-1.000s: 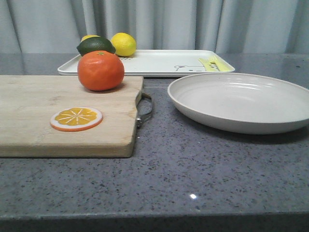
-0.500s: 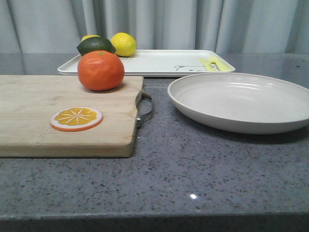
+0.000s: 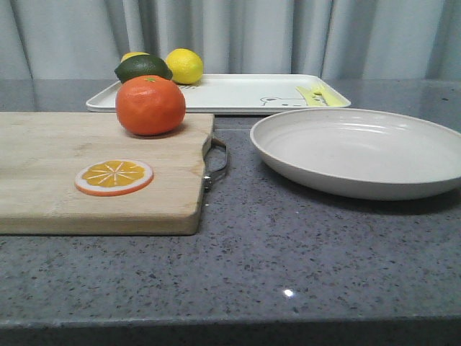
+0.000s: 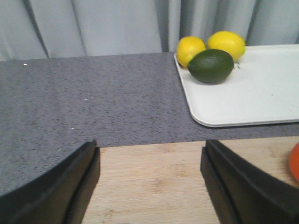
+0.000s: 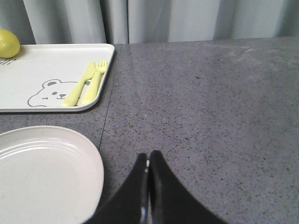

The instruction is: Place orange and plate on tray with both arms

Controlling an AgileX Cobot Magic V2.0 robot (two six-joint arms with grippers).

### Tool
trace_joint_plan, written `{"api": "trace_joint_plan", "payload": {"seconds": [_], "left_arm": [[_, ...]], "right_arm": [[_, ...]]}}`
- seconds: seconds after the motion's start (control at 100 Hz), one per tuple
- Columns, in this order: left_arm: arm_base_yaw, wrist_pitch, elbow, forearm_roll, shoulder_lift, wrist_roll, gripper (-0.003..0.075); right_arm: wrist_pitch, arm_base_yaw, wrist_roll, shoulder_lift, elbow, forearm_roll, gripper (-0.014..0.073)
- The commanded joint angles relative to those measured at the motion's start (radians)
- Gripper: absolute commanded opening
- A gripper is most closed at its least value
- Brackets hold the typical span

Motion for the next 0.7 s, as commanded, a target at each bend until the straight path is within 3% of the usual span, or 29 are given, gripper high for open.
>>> {"api": "trace_joint_plan", "payload": {"seconds": [0.0,0.13,0.47,0.69], "left_arm": [[-0.053,-0.041,-0.074,-0.01,0.055,-0.012,0.056],[-0.119,0.084,-0.173,-0.056,0.165,-0.012,0.0627],[-0.251,0.39,-0.513,-0.16,0.46,-0.012,0.0626],[-0.314,0.509,-0.69,-0.163,0.605,-0.012,0.0622]], "right_arm": [[-0.082,-0.006,-0.009,0.007,-0.035,-0.015,-0.0059],[-0.082,-0.006,-0.009,0.007,-0.035,-0.015,-0.0059],[-0.083,-0.006,-0.009,0.007,-0.035,-0.015,-0.0059],[-0.083,-0.006,-0.009,0.007,-0.035,-0.015,-0.0059]]}}
